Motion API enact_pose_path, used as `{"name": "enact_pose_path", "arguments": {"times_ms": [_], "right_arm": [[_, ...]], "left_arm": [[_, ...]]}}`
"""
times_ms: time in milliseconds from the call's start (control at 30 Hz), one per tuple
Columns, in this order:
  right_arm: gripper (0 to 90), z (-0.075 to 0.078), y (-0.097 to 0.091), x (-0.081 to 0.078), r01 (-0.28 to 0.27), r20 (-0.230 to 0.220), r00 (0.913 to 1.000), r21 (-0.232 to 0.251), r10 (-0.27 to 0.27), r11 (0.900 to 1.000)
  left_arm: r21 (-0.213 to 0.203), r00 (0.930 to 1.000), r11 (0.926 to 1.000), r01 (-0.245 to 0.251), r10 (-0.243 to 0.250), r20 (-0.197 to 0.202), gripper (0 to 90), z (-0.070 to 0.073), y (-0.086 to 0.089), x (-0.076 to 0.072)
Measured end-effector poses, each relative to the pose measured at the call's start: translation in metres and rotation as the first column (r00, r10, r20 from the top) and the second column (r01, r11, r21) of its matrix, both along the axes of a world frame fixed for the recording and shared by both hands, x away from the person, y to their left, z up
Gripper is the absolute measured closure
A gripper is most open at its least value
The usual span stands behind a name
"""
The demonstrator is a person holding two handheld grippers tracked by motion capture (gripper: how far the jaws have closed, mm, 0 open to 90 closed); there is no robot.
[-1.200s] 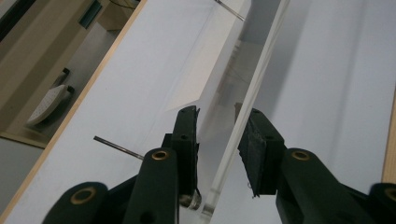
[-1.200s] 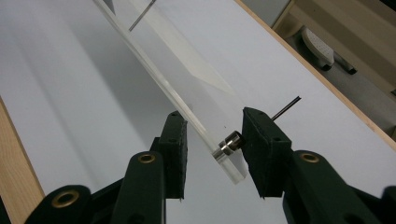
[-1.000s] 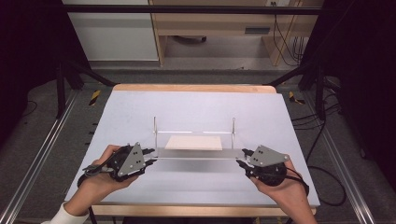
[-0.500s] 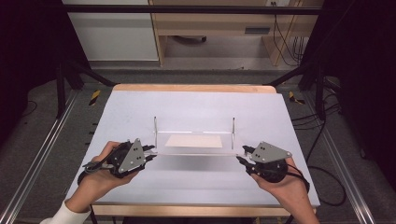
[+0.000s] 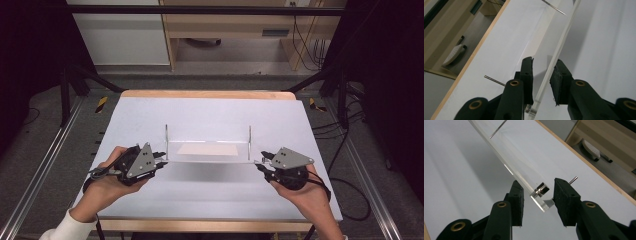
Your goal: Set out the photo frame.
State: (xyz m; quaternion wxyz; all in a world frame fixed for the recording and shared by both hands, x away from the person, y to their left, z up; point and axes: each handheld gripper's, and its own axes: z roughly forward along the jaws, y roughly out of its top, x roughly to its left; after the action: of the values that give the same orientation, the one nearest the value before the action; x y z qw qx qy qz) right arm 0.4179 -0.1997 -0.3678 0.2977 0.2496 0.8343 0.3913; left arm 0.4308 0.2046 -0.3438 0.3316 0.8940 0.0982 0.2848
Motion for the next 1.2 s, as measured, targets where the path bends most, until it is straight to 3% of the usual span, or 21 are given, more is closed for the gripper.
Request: {"name": "enact_pose_path", "arguments": {"times_ms": [133, 467, 1000, 1200], "right_arm": [[62.7, 0.005, 0.001, 0.004, -0.002, 0.013, 0.9999, -0.012, 0.002, 0.9999], [63.5, 0.024, 0.000, 0.028, 0.012, 0.035, 0.9993, 0.011, -0.013, 0.9999], [63.4, 0.040, -0.004, 0.062, 0.028, 0.024, 0.9992, 0.084, -0.030, 0.9961], [62.8, 0.049, -0.006, 0.086, 0.035, 0.000, 0.9994, 0.113, -0.035, 0.9930]], "left_arm": [[-0.001, 0.9998, 1.0000, 0.004, -0.004, -0.018, 73.0, 0.008, 0.000, 0.008], [-0.032, 0.9982, 0.9994, 0.012, -0.014, -0.059, 71.5, 0.029, 0.002, 0.038], [-0.102, 0.9941, 0.9947, 0.011, -0.022, -0.106, 67.5, 0.050, 0.006, 0.084], [-0.110, 0.9928, 0.9940, -0.002, -0.011, -0.119, 65.0, 0.057, 0.007, 0.106]]}}
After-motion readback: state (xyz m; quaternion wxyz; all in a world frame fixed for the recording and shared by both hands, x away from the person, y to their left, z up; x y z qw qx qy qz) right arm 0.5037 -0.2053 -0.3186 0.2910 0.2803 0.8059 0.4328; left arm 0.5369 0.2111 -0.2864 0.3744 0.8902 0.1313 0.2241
